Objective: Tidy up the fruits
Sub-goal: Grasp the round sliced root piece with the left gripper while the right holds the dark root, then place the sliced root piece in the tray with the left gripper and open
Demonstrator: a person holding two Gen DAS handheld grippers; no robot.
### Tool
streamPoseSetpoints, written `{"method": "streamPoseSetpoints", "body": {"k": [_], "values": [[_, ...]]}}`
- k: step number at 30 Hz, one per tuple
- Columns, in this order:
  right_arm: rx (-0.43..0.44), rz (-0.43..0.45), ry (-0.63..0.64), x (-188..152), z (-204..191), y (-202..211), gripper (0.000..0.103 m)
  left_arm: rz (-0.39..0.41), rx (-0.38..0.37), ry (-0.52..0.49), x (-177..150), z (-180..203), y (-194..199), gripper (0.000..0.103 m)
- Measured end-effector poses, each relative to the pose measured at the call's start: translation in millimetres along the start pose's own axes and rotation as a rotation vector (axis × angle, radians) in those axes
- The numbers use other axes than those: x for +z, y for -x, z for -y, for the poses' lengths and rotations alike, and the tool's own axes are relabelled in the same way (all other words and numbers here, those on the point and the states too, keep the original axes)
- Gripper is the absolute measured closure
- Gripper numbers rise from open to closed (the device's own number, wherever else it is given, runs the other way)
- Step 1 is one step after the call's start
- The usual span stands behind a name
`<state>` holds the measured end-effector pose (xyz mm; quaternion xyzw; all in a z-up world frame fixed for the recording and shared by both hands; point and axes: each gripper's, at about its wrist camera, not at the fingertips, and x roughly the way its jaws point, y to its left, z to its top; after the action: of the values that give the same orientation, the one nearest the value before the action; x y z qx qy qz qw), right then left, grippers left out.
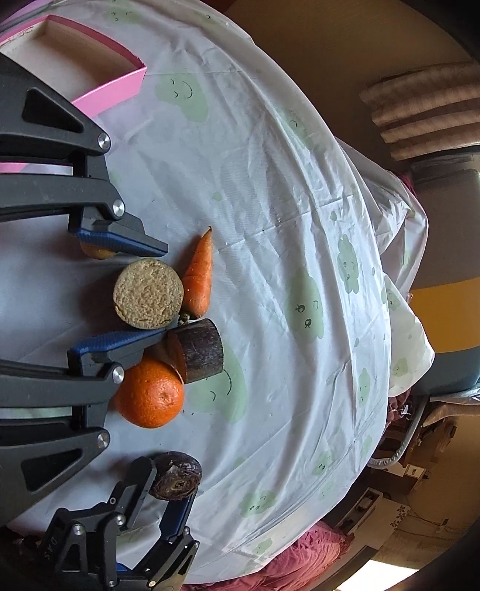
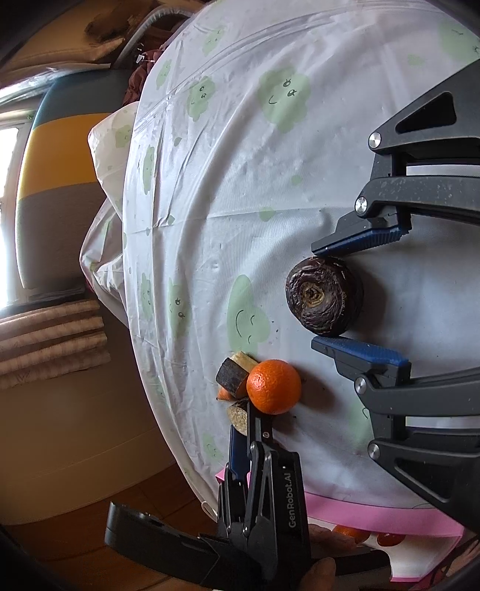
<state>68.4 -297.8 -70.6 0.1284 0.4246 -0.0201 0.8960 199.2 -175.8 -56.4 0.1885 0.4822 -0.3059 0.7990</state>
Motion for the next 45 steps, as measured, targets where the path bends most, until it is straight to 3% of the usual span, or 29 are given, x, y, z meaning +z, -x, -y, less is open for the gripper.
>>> {"method": "streamPoseSetpoints", "body": {"k": [13, 25, 33, 45], "values": [[-0.018, -0.010, 0.025, 0, -3, -2, 0.058, 0.047, 0.025, 0.217, -32, -2, 40, 0.068], [-0.055, -0.023, 0.082, -4, -12, 3, 0.060, 0.189, 0.081, 0.351, -73, 10, 117, 0.068], [-0.057, -0.022, 0.123, -25, -31, 17, 0.060, 0.237, 0.124, 0.428, -117, 4, 149, 0.068], [-0.075, -0.033, 0.152, -39, -49, 26, 0.060, 0.253, 0.161, 0.581, -184, -34, 162, 0.068]]}}
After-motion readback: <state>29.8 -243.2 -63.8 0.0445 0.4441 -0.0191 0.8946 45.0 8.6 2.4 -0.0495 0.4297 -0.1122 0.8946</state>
